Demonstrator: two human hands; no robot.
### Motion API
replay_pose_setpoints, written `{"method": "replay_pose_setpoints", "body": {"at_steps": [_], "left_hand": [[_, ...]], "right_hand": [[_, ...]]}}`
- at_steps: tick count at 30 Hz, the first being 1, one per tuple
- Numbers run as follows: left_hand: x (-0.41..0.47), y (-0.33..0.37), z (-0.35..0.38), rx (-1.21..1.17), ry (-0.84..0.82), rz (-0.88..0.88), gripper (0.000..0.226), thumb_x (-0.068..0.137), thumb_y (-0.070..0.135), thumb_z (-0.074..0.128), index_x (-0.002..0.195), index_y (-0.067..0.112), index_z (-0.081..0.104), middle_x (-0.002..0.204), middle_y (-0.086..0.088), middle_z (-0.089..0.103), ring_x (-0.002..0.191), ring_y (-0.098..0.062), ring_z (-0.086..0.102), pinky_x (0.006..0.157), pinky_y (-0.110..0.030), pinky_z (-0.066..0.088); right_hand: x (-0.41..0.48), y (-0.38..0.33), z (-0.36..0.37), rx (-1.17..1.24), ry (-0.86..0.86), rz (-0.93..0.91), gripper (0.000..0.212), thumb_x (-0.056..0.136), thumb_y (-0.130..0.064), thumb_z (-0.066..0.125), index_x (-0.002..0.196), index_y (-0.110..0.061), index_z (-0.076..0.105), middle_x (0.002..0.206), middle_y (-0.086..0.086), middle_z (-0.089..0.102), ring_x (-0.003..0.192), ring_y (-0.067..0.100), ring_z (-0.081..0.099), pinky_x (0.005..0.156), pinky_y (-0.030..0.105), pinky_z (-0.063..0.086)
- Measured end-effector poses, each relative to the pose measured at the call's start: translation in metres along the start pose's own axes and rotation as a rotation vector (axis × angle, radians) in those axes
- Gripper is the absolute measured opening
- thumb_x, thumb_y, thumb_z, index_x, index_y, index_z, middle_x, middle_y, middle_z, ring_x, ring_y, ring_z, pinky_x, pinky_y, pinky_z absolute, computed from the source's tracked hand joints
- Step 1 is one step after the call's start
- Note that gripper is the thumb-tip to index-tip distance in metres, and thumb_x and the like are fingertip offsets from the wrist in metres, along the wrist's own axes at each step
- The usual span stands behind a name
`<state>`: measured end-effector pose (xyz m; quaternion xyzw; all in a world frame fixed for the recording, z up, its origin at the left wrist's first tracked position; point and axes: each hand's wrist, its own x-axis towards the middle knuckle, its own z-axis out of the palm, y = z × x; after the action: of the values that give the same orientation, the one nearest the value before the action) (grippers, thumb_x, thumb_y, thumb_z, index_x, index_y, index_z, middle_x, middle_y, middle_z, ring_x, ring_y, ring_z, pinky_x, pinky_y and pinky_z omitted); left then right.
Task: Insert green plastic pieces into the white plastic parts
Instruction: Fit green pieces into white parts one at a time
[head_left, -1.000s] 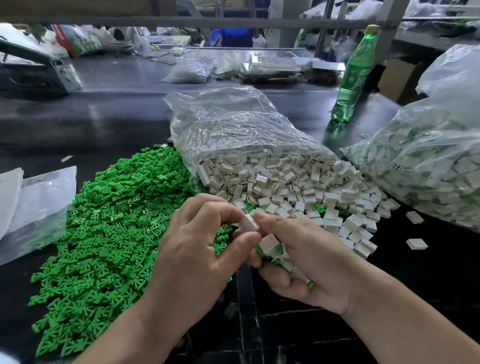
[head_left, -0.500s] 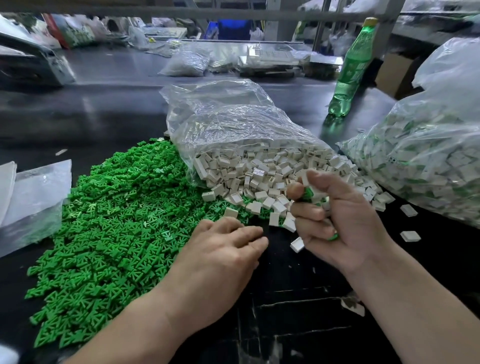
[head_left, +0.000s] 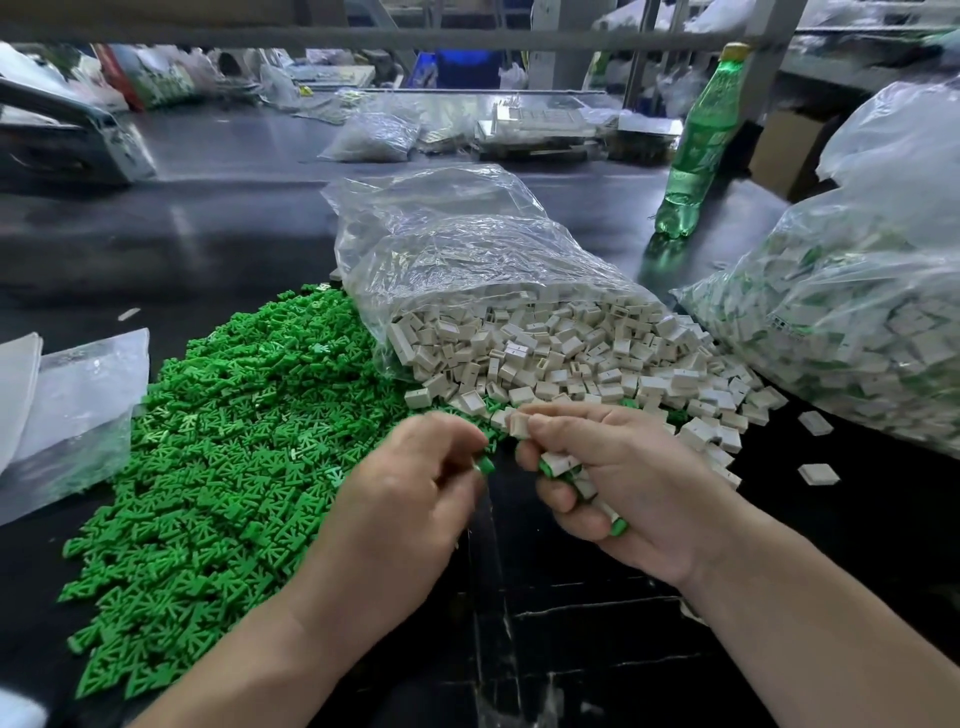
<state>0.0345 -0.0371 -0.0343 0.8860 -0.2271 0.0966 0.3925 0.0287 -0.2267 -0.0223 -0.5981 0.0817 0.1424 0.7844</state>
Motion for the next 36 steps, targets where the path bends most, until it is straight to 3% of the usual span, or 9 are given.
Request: {"method": "replay_pose_setpoints", "body": {"at_steps": [5, 9, 15, 19, 22, 25, 31, 34, 36], "left_hand": [[0.000, 0.000, -0.013, -0.606, -0.016, -0.228, 0.022, 0.093, 0.007, 0.062, 0.094, 0.026, 0.071, 0.090, -0.002, 0.073, 0.085, -0.014, 0.072, 0.073, -0.018, 0.056], [0.002, -0.005, -0.011, -0.811, -0.037, -0.321, 0.013, 0.084, 0.019, 0.066, 0.094, 0.021, 0.074, 0.088, -0.010, 0.073, 0.084, -0.024, 0.072, 0.072, -0.026, 0.058], [0.003, -0.011, -0.010, -0.955, -0.051, -0.368, 0.018, 0.079, 0.020, 0.073, 0.096, 0.018, 0.075, 0.083, -0.013, 0.072, 0.078, -0.023, 0.071, 0.067, -0.026, 0.056], [0.004, -0.008, -0.009, -1.041, -0.037, -0.399, 0.018, 0.075, 0.017, 0.072, 0.093, 0.018, 0.075, 0.078, -0.012, 0.070, 0.073, -0.024, 0.070, 0.062, -0.025, 0.056], [0.002, -0.002, -0.011, -1.103, -0.046, -0.379, 0.018, 0.074, 0.013, 0.075, 0.091, 0.017, 0.075, 0.075, -0.015, 0.069, 0.071, -0.025, 0.070, 0.059, -0.027, 0.055], [-0.001, 0.008, -0.011, -1.140, -0.086, -0.300, 0.023, 0.071, 0.018, 0.078, 0.093, 0.016, 0.074, 0.080, -0.020, 0.072, 0.076, -0.030, 0.073, 0.059, -0.028, 0.056], [-0.004, 0.014, -0.003, -1.099, -0.135, -0.267, 0.023, 0.073, 0.018, 0.079, 0.095, 0.017, 0.074, 0.088, -0.024, 0.073, 0.076, -0.035, 0.071, 0.065, -0.030, 0.057], [-0.002, 0.010, -0.004, -1.110, -0.095, -0.276, 0.023, 0.074, 0.022, 0.076, 0.097, 0.017, 0.072, 0.087, -0.024, 0.072, 0.077, -0.037, 0.072, 0.064, -0.028, 0.057], [0.001, 0.004, -0.007, -1.078, -0.030, -0.292, 0.020, 0.077, 0.020, 0.077, 0.096, 0.021, 0.072, 0.087, -0.019, 0.074, 0.080, -0.034, 0.073, 0.063, -0.026, 0.056]], "right_hand": [[-0.003, 0.009, 0.012, -0.155, -0.103, -0.076, 0.018, 0.101, -0.020, 0.060, 0.090, -0.008, 0.069, 0.073, 0.008, 0.056, 0.045, 0.010, 0.045, 0.034, 0.017, 0.029], [-0.004, 0.010, 0.016, -0.152, -0.140, -0.100, 0.019, 0.101, -0.026, 0.060, 0.086, -0.019, 0.068, 0.071, 0.005, 0.059, 0.042, 0.009, 0.044, 0.033, 0.017, 0.029], [-0.003, 0.007, 0.015, 0.000, -0.147, -0.024, 0.016, 0.100, -0.022, 0.059, 0.089, -0.013, 0.066, 0.068, 0.005, 0.058, 0.040, 0.009, 0.039, 0.032, 0.014, 0.026], [-0.001, 0.003, 0.012, 0.393, -0.235, 0.107, 0.014, 0.092, -0.020, 0.061, 0.081, -0.012, 0.067, 0.066, 0.002, 0.053, 0.038, 0.006, 0.040, 0.026, 0.016, 0.027], [0.001, 0.003, 0.009, 0.576, -0.219, 0.123, 0.011, 0.087, -0.020, 0.062, 0.088, -0.010, 0.057, 0.066, 0.001, 0.051, 0.038, 0.006, 0.043, 0.025, 0.016, 0.030], [0.003, 0.007, 0.011, 0.564, -0.185, 0.151, 0.014, 0.085, -0.022, 0.063, 0.089, -0.011, 0.056, 0.068, 0.004, 0.054, 0.040, 0.009, 0.047, 0.025, 0.016, 0.030], [0.003, 0.016, 0.020, 0.271, -0.260, 0.157, 0.018, 0.096, -0.026, 0.053, 0.089, -0.012, 0.061, 0.064, 0.003, 0.049, 0.052, 0.013, 0.048, 0.030, 0.015, 0.031], [0.001, 0.012, 0.020, 0.241, -0.199, 0.102, 0.013, 0.097, -0.023, 0.054, 0.095, -0.012, 0.060, 0.064, 0.003, 0.051, 0.047, 0.010, 0.046, 0.030, 0.015, 0.028], [-0.001, 0.008, 0.019, 0.220, -0.168, 0.060, 0.013, 0.097, -0.021, 0.056, 0.089, -0.012, 0.062, 0.069, 0.003, 0.054, 0.043, 0.008, 0.045, 0.029, 0.015, 0.026]]}}
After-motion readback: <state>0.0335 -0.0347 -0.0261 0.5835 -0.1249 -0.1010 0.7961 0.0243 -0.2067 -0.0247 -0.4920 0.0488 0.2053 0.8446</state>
